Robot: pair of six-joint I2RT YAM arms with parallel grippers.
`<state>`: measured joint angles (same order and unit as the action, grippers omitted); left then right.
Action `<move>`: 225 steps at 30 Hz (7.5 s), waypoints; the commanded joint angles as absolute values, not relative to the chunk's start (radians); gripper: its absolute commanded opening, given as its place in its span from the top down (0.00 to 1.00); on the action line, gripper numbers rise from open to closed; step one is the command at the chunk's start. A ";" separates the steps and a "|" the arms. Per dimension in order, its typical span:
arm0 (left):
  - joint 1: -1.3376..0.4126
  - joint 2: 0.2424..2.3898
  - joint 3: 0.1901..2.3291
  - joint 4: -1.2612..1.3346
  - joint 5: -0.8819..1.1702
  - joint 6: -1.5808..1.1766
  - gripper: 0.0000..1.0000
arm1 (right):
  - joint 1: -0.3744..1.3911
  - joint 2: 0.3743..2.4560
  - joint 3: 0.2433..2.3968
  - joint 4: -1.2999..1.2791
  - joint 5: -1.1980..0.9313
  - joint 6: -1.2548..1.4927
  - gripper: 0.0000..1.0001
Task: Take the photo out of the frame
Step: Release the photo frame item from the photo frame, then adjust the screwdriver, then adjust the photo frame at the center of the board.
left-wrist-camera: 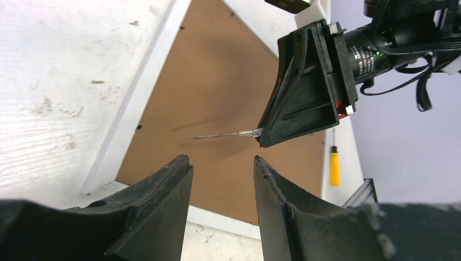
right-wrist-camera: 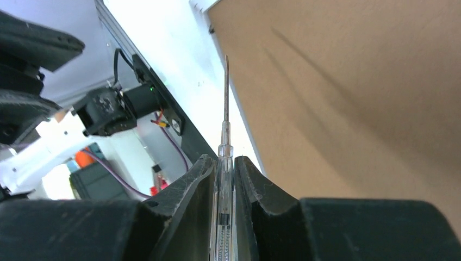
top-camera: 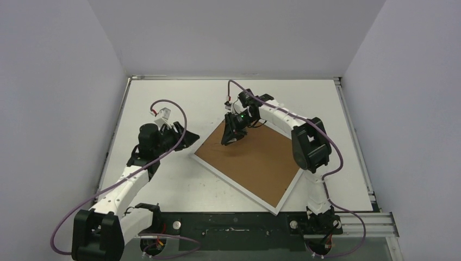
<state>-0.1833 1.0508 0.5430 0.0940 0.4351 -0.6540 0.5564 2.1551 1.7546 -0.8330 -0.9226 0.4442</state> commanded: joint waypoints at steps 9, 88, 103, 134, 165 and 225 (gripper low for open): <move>-0.387 0.845 0.449 0.330 0.320 -0.536 0.48 | 0.561 1.851 1.591 -0.771 -0.817 0.242 0.95; -0.768 1.135 0.720 -0.033 0.414 0.321 1.00 | 0.673 1.431 1.181 -0.474 -0.672 0.378 0.51; -0.762 1.157 0.726 -0.035 0.413 0.323 1.00 | 0.673 1.431 1.201 -0.522 -0.690 0.360 0.42; -0.721 1.102 0.651 0.101 0.301 0.132 0.37 | 0.578 1.381 1.162 -0.571 -0.501 0.417 0.95; -0.441 1.765 1.209 -0.304 0.033 -0.215 0.33 | 0.435 1.073 1.111 -0.749 -0.047 0.514 0.95; -0.261 1.450 0.737 -0.014 0.092 -0.642 0.59 | 0.431 1.105 1.074 -0.872 0.410 0.715 0.95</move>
